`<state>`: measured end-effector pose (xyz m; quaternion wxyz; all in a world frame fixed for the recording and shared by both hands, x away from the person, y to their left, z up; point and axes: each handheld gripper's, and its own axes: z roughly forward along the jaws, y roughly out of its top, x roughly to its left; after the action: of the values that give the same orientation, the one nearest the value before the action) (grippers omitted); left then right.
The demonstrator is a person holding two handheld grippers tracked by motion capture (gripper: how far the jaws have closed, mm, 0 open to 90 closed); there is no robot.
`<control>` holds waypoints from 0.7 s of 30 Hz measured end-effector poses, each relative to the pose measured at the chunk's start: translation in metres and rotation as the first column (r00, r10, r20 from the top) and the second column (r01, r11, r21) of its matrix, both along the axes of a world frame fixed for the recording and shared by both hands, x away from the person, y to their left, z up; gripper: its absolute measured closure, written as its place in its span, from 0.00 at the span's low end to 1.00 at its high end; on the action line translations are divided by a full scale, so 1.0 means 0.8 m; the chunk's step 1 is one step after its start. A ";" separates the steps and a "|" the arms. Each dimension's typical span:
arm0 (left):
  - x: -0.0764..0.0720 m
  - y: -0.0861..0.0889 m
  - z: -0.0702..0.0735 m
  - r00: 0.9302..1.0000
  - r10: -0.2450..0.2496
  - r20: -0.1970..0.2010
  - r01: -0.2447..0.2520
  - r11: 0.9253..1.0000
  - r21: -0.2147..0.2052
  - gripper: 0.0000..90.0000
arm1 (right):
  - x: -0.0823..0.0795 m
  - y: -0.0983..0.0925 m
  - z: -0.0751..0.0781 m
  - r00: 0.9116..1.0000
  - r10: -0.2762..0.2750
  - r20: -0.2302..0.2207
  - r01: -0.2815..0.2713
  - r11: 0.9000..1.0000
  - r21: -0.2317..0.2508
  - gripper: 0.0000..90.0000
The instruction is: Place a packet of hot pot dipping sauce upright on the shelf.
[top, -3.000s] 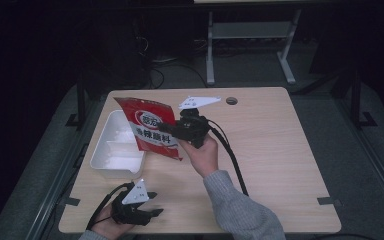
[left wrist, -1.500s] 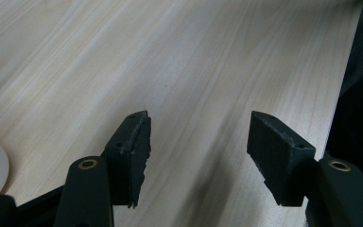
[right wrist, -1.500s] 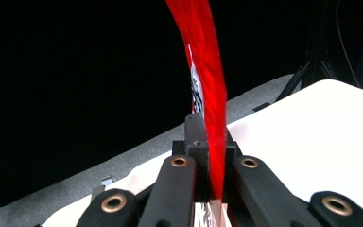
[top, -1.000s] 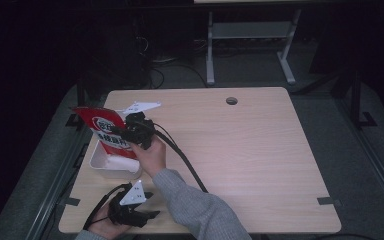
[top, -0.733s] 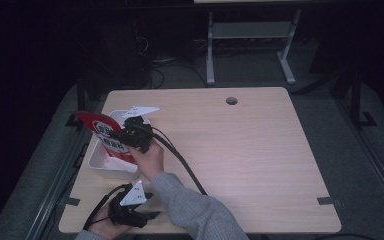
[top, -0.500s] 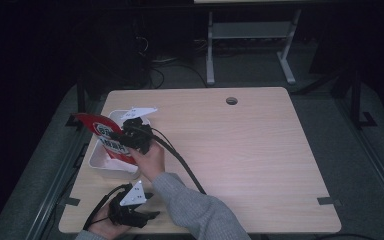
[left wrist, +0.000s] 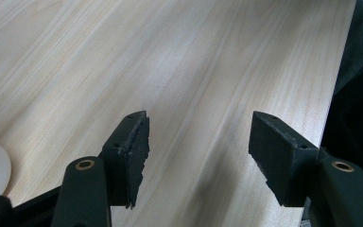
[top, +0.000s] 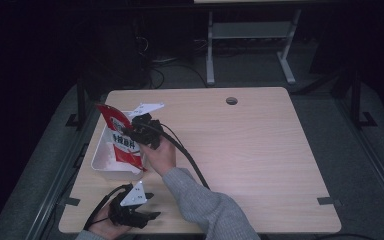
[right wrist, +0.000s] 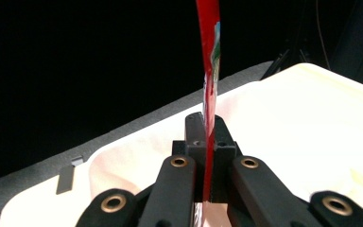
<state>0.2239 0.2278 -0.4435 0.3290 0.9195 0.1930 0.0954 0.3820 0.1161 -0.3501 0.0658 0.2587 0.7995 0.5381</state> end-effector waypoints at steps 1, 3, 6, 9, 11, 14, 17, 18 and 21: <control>0.000 0.000 0.000 1.000 -0.001 0.000 0.001 1.000 0.000 0.42 | 0.001 -0.002 0.000 1.000 -0.005 0.002 0.005 1.000 -0.002 1.00; 0.000 0.000 0.000 1.000 -0.001 0.000 0.001 1.000 0.000 0.42 | 0.002 -0.004 0.001 1.000 -0.010 0.003 0.010 1.000 -0.007 1.00; 0.000 0.000 0.000 1.000 -0.003 0.000 0.003 1.000 0.000 0.42 | 0.004 -0.010 0.002 1.000 -0.018 0.006 0.018 1.000 -0.013 1.00; 0.000 -0.001 0.000 1.000 -0.004 0.000 0.004 1.000 0.001 0.42 | 0.005 -0.014 0.003 1.000 -0.017 0.001 0.017 1.000 -0.009 1.00; 0.000 -0.001 0.000 1.000 -0.006 0.000 0.006 1.000 0.004 0.42 | 0.004 -0.013 0.003 1.000 -0.008 -0.004 0.008 1.000 -0.003 1.00; 0.000 0.000 0.000 1.000 -0.010 0.003 0.010 1.000 0.009 0.42 | -0.003 -0.007 0.005 1.000 0.019 -0.003 -0.019 1.000 0.019 1.00; -0.001 0.001 0.000 1.000 -0.009 0.000 0.009 1.000 0.018 0.41 | -0.012 0.002 0.008 0.999 0.038 0.006 -0.038 0.998 0.039 1.00; -0.001 0.001 0.000 1.000 -0.010 0.000 0.010 1.000 0.022 0.41 | -0.014 0.006 0.009 0.999 0.039 0.014 -0.040 0.998 0.043 1.00; -0.001 0.003 0.000 1.000 -0.010 0.002 0.010 0.999 0.035 0.41 | -0.016 0.012 0.010 0.999 0.037 0.021 -0.038 0.998 0.058 1.00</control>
<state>0.2235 0.2304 -0.4431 0.3134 0.9260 0.1863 0.0980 0.3690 0.1258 -0.3423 0.0560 0.2400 0.7874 0.5650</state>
